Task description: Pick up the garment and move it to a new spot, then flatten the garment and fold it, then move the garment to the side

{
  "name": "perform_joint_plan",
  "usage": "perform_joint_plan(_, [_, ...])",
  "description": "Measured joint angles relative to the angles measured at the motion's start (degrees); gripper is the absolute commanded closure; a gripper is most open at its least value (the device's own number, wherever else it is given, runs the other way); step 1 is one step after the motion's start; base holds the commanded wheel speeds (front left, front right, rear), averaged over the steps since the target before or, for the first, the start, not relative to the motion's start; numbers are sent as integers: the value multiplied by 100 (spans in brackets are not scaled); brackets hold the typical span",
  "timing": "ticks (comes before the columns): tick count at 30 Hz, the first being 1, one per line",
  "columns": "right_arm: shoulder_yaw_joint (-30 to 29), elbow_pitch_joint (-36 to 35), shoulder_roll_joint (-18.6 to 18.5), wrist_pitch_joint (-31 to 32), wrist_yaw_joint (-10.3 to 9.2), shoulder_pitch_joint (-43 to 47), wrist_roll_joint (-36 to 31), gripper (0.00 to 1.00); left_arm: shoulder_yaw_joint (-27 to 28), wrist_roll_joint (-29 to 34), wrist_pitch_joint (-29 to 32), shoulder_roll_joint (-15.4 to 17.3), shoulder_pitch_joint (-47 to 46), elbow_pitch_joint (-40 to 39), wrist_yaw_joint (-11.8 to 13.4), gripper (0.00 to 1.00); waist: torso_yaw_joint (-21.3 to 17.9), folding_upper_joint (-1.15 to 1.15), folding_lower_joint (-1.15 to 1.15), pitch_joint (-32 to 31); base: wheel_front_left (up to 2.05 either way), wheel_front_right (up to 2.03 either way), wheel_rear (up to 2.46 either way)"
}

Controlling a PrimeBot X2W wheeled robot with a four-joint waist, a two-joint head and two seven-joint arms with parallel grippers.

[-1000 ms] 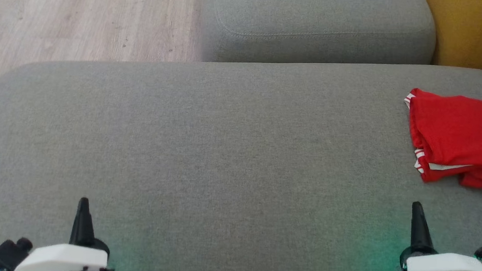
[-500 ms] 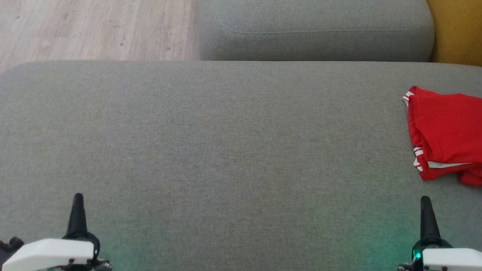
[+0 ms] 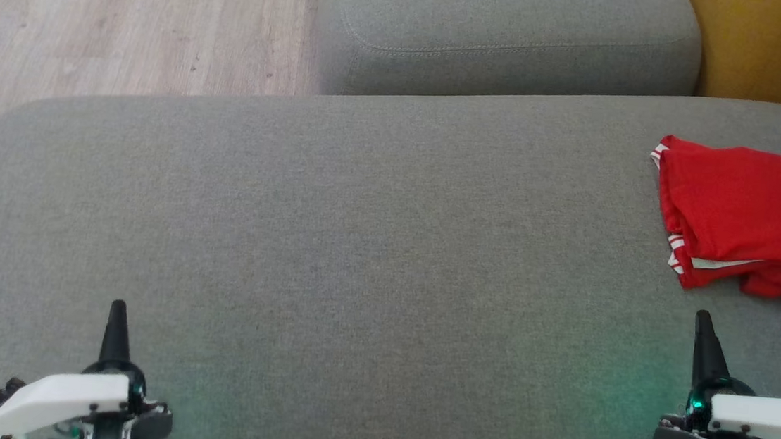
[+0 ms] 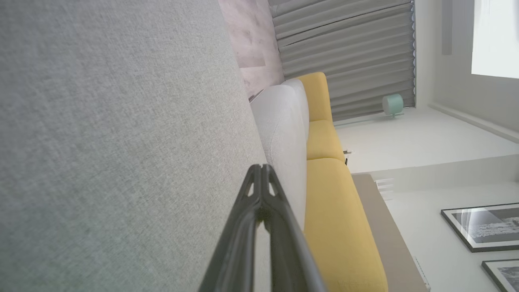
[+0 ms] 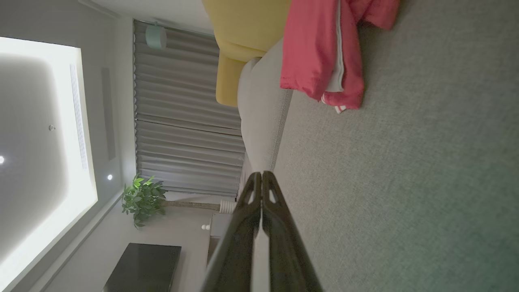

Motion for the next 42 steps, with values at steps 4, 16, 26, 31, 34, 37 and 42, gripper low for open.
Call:
perform_joint_plan(4, [-69, -14, 0, 59, 0, -82, 267, 100, 34, -261, 52, -1, -16, 15, -49, 100, -10, 0, 0, 9, 0, 0, 0])
perform_joint_plan(16, [-247, -71, 0, 280, 0, -169, 1090, 100, 219, -1068, 257, -4, -158, 59, -151, 100, -42, 0, 0, 37, 0, 0, 0])
perform_joint_plan(26, [-297, -100, 0, 294, 0, -216, 1218, 100, 250, -1211, 302, -9, -225, 70, -194, 100, -46, 0, 0, 40, 0, 0, 0])
perform_joint_plan(31, [-305, -100, 1, 302, 0, -216, 1218, 100, 263, -1211, 302, -12, -226, 70, -194, 100, -45, 0, 0, 39, 0, 0, 0])
perform_joint_plan(34, [-309, -100, 1, 303, 0, -216, 1217, 100, 271, -1211, 320, -15, -226, 70, -194, 100, -45, 0, 0, 39, 0, 0, 0])
perform_joint_plan(37, [-313, -100, 2, 326, 0, -216, 1217, 100, 285, -1211, 347, -21, -226, 70, -194, 100, -45, 0, 0, 39, 0, 0, 0])
perform_joint_plan(42, [-320, -100, 3, 345, 0, -216, 1217, 100, 303, -1210, 352, -25, -226, 70, -196, 100, -45, 0, 0, 39, 0, 0, 0])
